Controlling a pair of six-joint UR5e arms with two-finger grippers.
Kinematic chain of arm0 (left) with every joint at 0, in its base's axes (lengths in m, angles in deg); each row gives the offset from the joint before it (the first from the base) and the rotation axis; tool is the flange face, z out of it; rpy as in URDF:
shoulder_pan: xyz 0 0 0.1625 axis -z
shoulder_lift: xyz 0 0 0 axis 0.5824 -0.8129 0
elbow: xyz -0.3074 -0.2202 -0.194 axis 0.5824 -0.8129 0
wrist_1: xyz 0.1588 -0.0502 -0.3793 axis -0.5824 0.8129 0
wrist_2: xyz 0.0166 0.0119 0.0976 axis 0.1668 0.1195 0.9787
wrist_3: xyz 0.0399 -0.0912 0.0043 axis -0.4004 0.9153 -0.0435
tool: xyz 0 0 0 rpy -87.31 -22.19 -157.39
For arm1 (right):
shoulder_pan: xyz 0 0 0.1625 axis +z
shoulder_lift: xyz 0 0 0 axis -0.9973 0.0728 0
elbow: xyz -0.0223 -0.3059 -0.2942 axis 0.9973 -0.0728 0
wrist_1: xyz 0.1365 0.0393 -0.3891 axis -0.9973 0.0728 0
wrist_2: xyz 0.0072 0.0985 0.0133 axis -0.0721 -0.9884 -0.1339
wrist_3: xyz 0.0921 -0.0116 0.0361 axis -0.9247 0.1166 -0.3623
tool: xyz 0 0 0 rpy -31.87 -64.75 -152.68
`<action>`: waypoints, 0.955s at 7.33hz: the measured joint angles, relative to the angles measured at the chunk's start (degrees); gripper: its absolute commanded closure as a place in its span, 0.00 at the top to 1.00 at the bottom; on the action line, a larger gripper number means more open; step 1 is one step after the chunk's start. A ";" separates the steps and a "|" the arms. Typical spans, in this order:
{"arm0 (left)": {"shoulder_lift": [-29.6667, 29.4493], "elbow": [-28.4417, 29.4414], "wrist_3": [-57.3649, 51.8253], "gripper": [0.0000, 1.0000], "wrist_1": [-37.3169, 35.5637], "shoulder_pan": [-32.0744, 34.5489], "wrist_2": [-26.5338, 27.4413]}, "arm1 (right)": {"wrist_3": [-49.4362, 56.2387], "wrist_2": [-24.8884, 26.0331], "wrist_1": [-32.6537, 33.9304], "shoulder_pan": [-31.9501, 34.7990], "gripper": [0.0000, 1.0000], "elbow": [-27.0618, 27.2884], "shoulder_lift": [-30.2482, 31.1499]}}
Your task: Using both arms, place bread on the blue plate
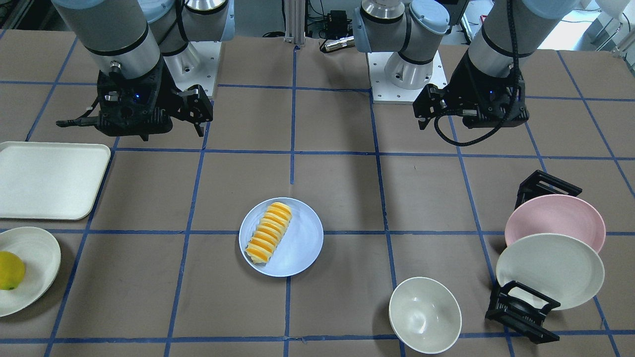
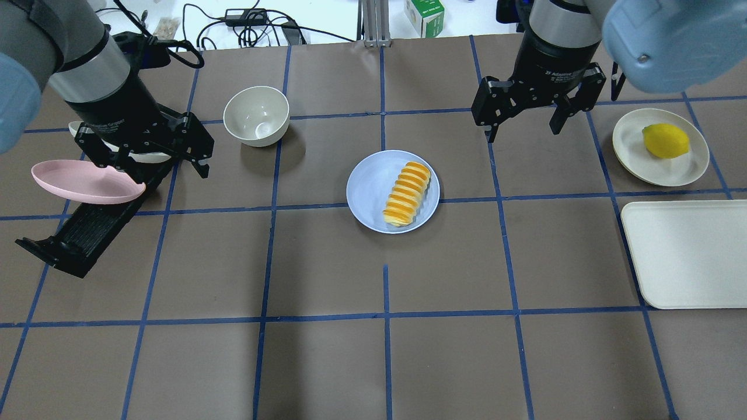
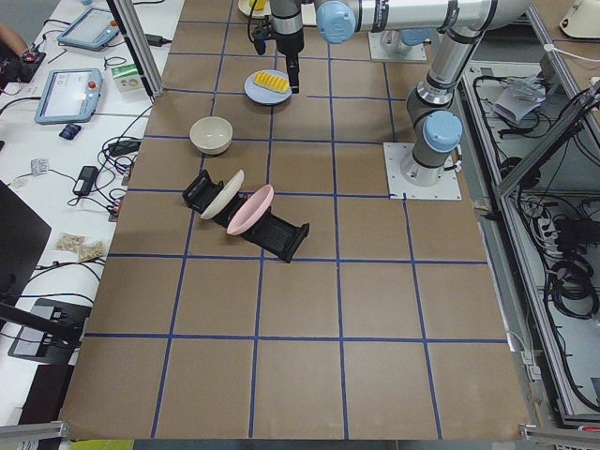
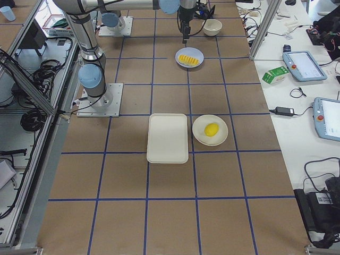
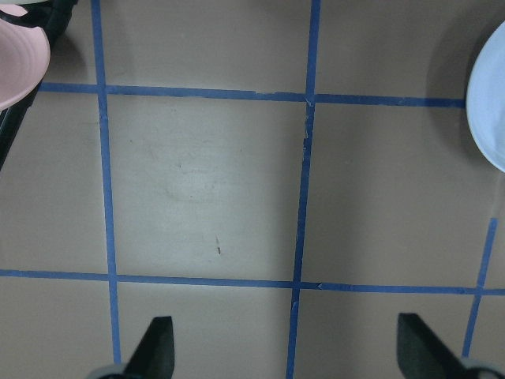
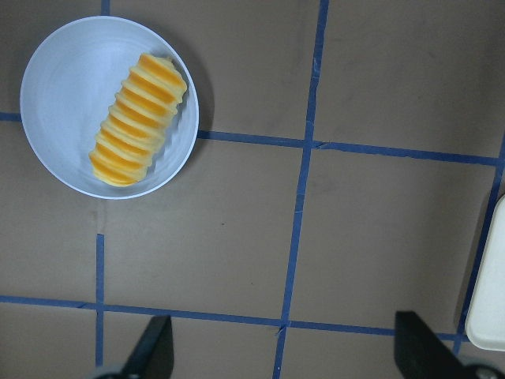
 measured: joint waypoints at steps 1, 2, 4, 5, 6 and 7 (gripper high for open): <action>0.02 -0.05 0.00 1.00 -0.03 -0.04 0.00 | 0.08 -0.14 0.00 -0.02 1.00 -0.14 0.04; 0.04 -0.10 0.02 1.00 -0.06 -0.06 0.00 | 0.16 -0.27 0.00 -0.09 1.00 -0.17 0.05; 0.21 -0.16 0.02 1.00 -0.18 0.03 -0.02 | 0.52 -0.10 -0.01 -0.24 1.00 -0.11 0.02; 0.32 -0.17 0.01 1.00 -0.33 0.05 -0.04 | 0.58 -0.07 -0.01 -0.27 1.00 -0.04 0.02; 0.41 -0.16 0.00 1.00 -0.42 0.06 -0.02 | 0.60 -0.08 -0.01 -0.29 1.00 -0.01 0.01; 0.47 -0.15 0.02 1.00 -0.51 0.06 -0.01 | 0.61 -0.14 -0.01 -0.29 1.00 -0.01 0.01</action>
